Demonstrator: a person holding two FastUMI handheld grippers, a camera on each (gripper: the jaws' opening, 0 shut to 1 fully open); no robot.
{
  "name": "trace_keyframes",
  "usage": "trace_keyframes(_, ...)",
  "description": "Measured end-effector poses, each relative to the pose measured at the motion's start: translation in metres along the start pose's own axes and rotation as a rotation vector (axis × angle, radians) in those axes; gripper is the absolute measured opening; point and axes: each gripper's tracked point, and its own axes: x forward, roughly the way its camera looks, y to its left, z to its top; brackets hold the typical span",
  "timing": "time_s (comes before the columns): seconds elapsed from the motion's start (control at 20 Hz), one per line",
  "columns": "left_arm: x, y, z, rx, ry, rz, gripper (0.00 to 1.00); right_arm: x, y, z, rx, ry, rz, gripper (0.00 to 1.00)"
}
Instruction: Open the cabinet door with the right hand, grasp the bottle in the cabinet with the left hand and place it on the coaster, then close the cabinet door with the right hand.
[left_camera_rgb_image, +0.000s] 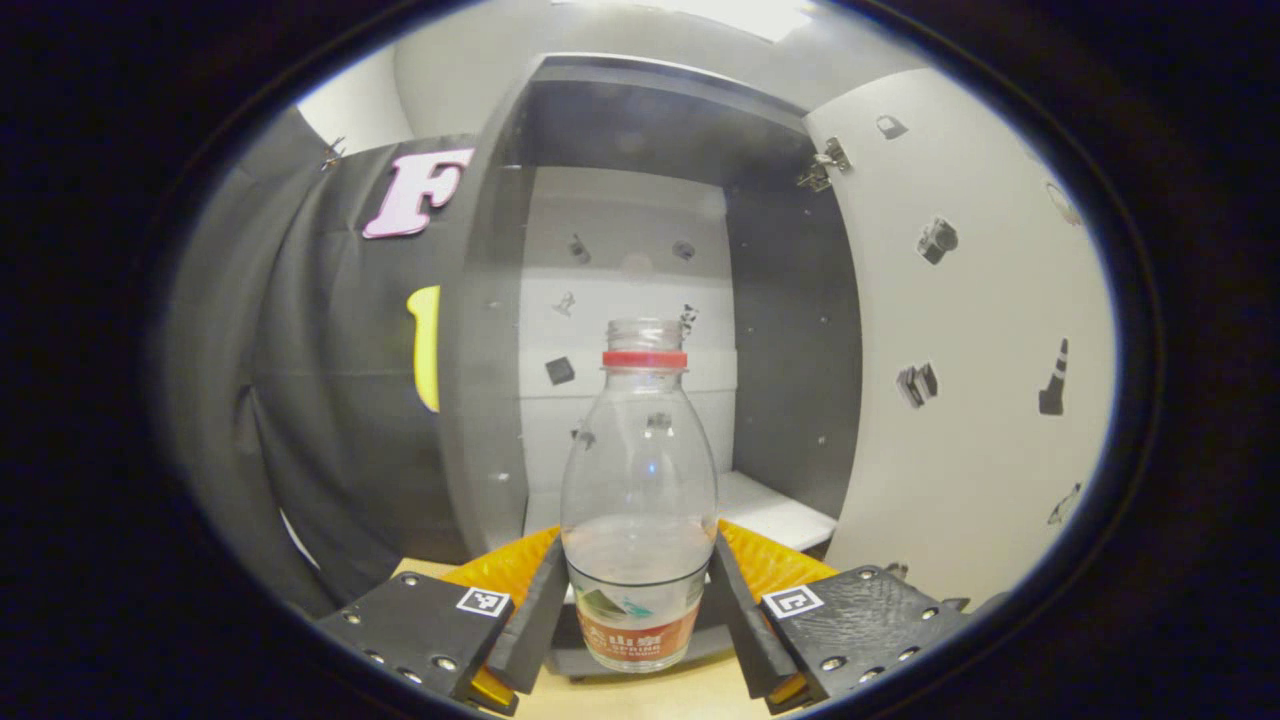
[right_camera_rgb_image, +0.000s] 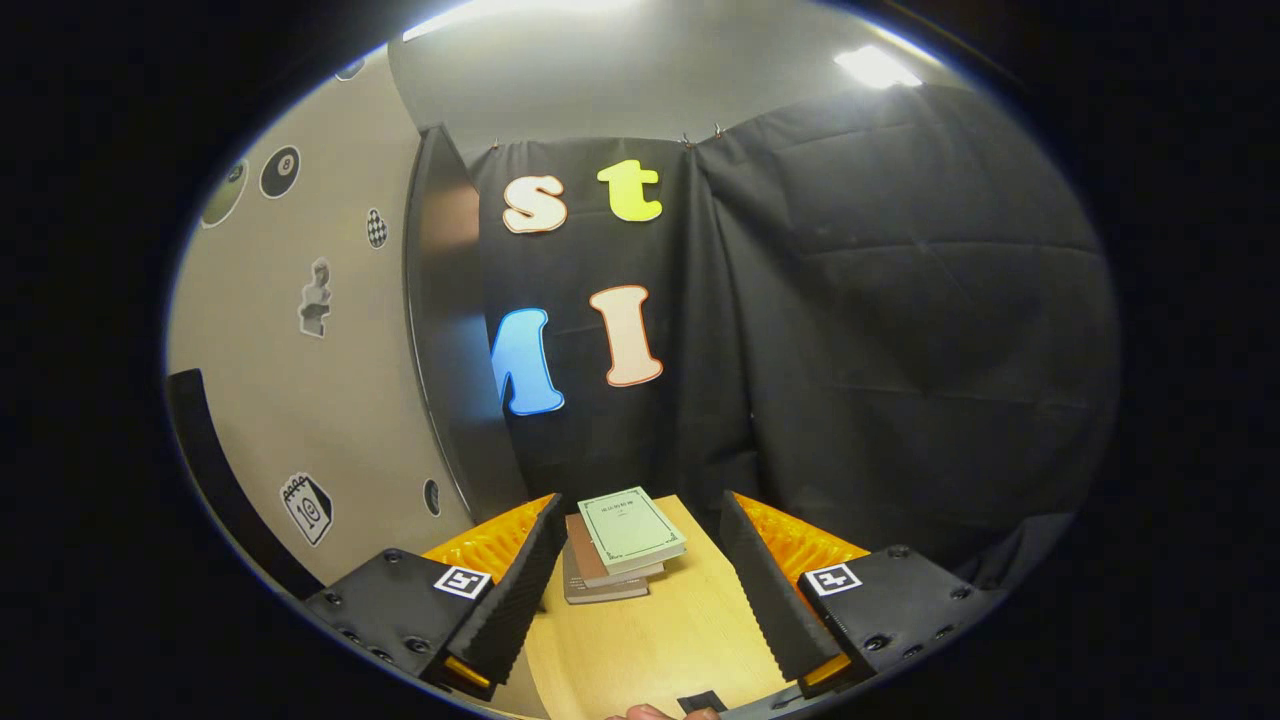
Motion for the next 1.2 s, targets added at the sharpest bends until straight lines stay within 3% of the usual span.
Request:
trace_keyframes(0.5, -0.102, 0.06, -0.116, -0.065, 0.086, 0.11, 0.75, -0.027, 0.011, -0.014, 0.024, -0.007, -0.022, 0.98)
trace_keyframes(0.95, -0.165, 0.039, -0.247, 0.009, 0.123, 0.078, 0.77, -0.058, 0.022, -0.037, 0.037, 0.002, -0.035, 0.98)
trace_keyframes(1.2, -0.184, 0.036, -0.307, -0.024, 0.159, 0.076, 0.75, -0.066, 0.03, -0.036, -0.048, -0.006, -0.058, 0.98)
